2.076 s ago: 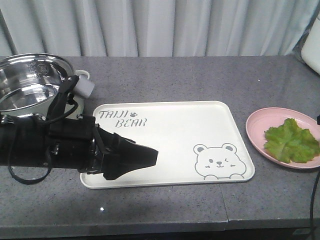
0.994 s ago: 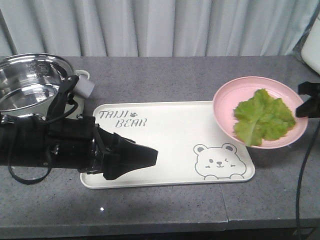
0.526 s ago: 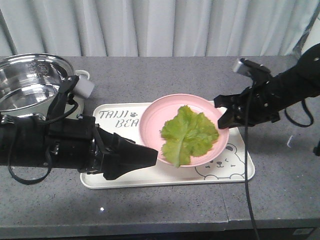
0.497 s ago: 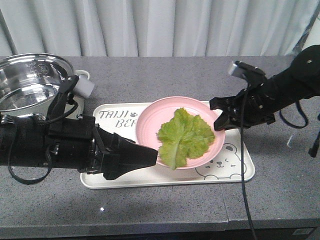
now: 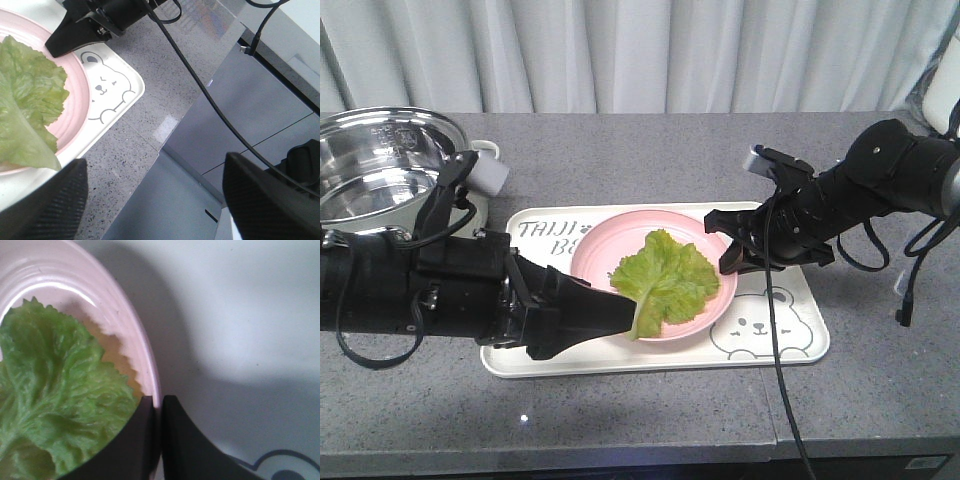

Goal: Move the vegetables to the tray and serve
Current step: 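Grip the pink plate rim with the right gripper and slide it onto the tray, then release the plate and withdraw the right gripper away from the tray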

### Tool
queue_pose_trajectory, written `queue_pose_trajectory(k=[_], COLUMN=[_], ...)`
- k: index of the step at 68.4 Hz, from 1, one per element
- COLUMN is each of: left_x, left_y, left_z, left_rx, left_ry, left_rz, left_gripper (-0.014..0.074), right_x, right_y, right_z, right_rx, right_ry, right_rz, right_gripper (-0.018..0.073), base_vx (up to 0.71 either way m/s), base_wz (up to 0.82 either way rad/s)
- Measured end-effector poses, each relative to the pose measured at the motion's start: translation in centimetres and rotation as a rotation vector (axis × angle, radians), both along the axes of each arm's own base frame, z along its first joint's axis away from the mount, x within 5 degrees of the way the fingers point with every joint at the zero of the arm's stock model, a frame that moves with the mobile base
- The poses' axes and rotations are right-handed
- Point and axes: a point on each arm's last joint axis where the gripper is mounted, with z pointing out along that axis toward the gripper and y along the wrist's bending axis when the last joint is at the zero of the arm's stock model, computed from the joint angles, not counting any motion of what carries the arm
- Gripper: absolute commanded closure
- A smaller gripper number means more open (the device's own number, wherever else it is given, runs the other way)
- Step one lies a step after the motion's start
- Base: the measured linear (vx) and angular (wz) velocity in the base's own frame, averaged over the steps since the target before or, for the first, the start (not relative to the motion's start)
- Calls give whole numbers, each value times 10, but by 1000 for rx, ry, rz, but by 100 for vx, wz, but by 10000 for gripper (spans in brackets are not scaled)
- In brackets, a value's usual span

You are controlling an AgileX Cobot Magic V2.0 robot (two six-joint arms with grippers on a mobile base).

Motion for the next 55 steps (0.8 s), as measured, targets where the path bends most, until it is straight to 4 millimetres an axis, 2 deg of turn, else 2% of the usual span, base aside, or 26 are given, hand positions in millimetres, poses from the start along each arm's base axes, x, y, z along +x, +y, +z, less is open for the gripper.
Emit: queue_pose_trajectory(k=[21,32,43,55], left_x=[0,0,0,0], left_y=[0,0,0,0], left_z=[0,0,0,0], left_rx=[0,0,0,0], left_ry=[0,0,0,0], left_rz=[0,0,0,0], left_gripper=[52,52,52,52], right_x=[1,-1,-13,-43], right_y=[0,-4,-13,-23], right_z=[0,4,32,85], right_rx=[2,-57,-161,-246], right_ry=[-9,-39,-114,-218], right_rz=[-8,20,75,126], right_gripper=[256,235,244,270], base_vx=[0,0,0,0], base_wz=[0,0,0,0])
